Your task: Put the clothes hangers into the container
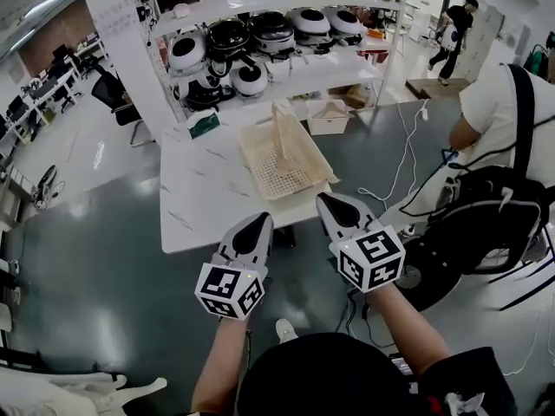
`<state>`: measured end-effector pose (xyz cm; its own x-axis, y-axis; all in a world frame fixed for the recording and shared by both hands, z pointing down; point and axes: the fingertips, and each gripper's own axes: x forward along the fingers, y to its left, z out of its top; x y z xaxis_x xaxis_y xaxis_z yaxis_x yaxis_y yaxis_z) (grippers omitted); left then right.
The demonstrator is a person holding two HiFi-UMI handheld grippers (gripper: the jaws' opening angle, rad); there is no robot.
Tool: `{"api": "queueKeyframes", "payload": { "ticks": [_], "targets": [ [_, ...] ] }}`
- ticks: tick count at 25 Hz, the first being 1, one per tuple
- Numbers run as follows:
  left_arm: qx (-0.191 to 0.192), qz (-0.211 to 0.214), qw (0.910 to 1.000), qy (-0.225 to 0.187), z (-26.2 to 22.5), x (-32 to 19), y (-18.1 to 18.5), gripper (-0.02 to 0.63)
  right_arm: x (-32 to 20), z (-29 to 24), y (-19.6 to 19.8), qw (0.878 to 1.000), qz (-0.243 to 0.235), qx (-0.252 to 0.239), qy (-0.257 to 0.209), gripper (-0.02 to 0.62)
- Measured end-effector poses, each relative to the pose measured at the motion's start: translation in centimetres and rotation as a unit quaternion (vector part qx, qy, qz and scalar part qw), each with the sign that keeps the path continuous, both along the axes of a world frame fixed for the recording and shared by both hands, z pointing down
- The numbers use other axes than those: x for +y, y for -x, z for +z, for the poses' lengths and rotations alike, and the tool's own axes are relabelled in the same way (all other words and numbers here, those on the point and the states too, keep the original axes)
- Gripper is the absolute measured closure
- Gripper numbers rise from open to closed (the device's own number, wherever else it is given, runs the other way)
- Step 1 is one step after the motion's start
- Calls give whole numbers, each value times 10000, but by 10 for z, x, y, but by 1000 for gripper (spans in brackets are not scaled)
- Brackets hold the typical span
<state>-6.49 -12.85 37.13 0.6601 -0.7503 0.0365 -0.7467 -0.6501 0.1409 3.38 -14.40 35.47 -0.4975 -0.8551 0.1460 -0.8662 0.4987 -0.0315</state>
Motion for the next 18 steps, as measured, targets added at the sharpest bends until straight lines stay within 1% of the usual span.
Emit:
{"api": "queueKeyframes", "payload": {
  "ticks": [10, 18],
  "targets": [
    [-138, -134, 9998, -48, -4, 25, -10, 601, 23, -1, -9, 9998, -195, -3, -20, 577],
    [-159, -227, 9996, -60, -4, 28, -14, 601, 24, 3, -13, 9996, -287, -48, -13, 577]
  ]
}}
